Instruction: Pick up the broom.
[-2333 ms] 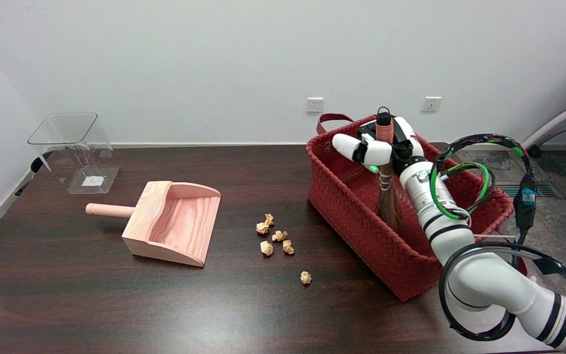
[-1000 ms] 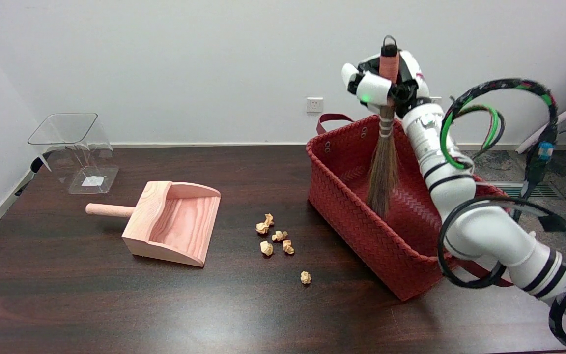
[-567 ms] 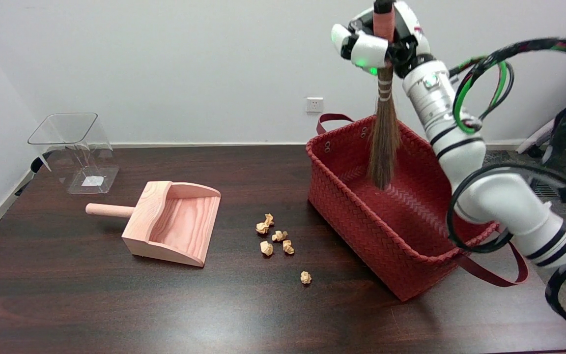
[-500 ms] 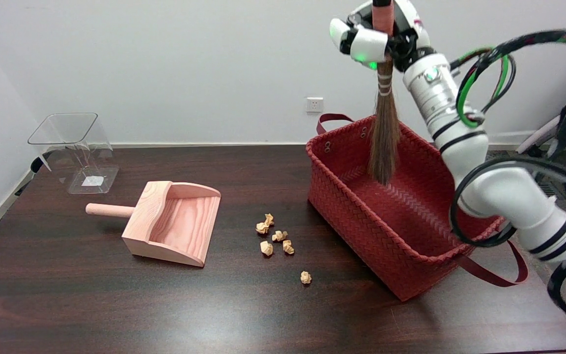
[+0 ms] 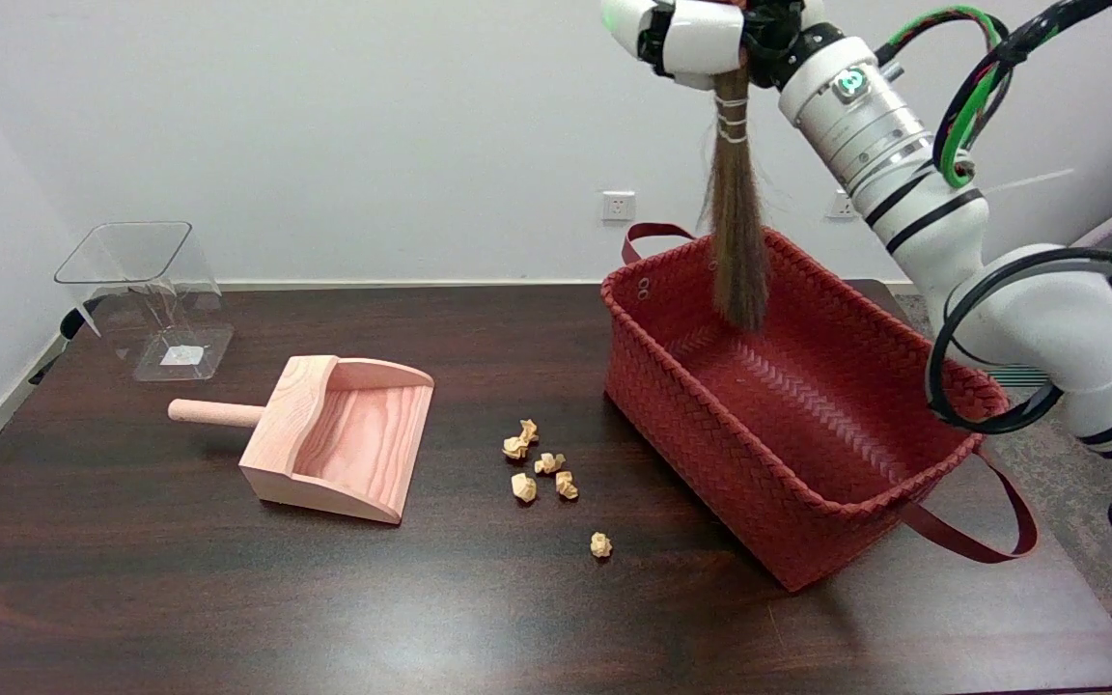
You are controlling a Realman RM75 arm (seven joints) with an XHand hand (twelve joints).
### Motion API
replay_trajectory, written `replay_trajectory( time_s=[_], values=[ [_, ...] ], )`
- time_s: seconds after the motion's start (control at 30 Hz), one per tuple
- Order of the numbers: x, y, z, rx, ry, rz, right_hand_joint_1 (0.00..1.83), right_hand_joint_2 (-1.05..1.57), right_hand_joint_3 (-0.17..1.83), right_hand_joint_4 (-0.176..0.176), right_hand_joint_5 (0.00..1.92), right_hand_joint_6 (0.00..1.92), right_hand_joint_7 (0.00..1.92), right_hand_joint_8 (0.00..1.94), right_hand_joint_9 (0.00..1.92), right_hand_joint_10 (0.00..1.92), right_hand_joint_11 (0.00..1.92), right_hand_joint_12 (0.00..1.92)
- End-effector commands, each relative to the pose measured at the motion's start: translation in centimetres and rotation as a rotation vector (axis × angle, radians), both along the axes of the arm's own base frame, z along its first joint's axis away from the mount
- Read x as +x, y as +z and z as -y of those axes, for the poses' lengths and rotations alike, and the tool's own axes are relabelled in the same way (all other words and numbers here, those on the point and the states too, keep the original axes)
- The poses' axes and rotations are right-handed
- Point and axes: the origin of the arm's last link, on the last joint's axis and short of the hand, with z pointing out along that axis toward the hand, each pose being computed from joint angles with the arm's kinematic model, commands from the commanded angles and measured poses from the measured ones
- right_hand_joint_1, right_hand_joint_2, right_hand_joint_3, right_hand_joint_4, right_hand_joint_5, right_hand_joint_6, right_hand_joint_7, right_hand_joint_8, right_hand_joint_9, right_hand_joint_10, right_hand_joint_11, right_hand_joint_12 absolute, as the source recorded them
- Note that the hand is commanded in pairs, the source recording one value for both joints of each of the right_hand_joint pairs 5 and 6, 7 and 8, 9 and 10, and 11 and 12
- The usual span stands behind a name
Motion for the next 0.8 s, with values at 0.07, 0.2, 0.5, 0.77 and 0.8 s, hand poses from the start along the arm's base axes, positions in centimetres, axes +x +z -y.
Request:
replay_trajectory(
  time_s=[0.07, 0.2, 0.5, 0.77, 0.8],
  values=[
    [0.7, -6.4, 0.2, 0.315, -0.094, 0.060, 1.24, 0.94, 0.93, 0.000, 1.92, 1.92, 1.92, 1.92, 1.92, 1.92, 1.92, 1.92],
    [-0.1, -7.7, 0.5, 0.313, -0.106, 0.078, 1.24, 0.94, 0.93, 0.000, 1.92, 1.92, 1.92, 1.92, 1.92, 1.92, 1.92, 1.92],
    [-3.4, -11.4, 0.4, 0.344, -0.171, 0.179, 1.25, 0.99, 0.91, 0.000, 1.92, 1.92, 1.92, 1.92, 1.92, 1.92, 1.92, 1.92],
    [-7.0, -13.2, 0.3, 0.294, -0.221, 0.147, 1.26, 1.01, 0.91, 0.000, 1.92, 1.92, 1.92, 1.92, 1.92, 1.92, 1.92, 1.92],
    [-7.3, -13.3, 0.3, 0.288, -0.224, 0.140, 1.26, 1.01, 0.91, 0.000, 1.92, 1.92, 1.92, 1.92, 1.92, 1.92, 1.92, 1.92]
  ],
)
